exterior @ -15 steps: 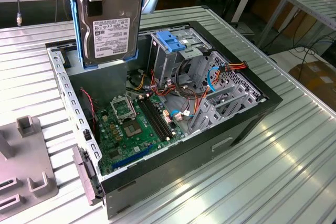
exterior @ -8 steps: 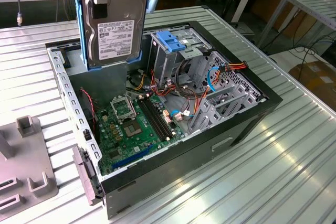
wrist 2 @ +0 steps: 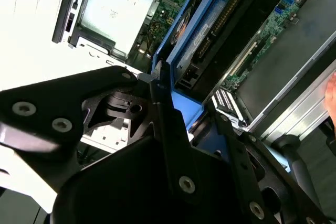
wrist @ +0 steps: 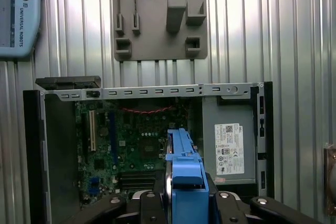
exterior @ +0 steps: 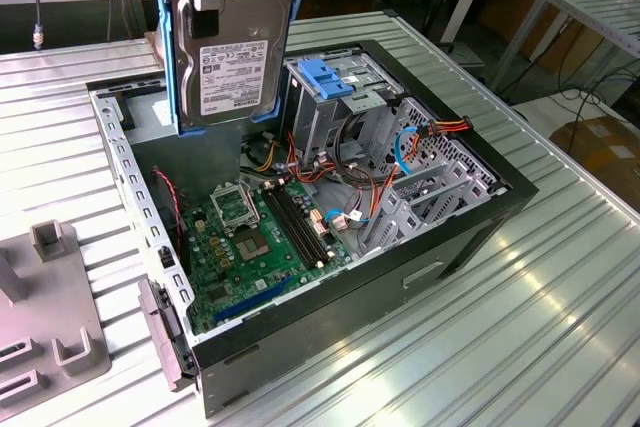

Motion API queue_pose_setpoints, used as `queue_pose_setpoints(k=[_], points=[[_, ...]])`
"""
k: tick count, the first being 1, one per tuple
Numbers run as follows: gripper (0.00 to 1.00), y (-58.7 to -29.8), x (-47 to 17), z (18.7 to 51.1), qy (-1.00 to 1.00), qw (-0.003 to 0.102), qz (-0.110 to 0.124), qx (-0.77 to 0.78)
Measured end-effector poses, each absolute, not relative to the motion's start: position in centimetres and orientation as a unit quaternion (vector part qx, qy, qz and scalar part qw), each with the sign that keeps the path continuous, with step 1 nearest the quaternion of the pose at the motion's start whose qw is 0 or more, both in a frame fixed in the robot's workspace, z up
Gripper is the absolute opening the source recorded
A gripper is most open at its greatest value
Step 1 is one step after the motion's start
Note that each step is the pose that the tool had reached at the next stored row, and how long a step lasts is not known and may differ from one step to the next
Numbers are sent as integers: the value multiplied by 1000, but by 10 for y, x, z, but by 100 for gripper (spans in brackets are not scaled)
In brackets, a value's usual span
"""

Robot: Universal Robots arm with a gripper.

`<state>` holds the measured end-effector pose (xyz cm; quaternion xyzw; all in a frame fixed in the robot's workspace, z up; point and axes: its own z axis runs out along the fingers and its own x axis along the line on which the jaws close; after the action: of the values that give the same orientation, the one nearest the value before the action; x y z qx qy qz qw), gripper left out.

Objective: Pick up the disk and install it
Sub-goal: 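Pick up the disk, then insert the disk into the insertion slot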

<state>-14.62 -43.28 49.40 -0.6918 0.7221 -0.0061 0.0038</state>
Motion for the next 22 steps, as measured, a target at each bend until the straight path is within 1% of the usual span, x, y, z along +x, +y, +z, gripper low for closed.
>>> queue_pose_setpoints(k=[22], points=[[37, -442, -142, 494, 722, 4, -6, -692]])
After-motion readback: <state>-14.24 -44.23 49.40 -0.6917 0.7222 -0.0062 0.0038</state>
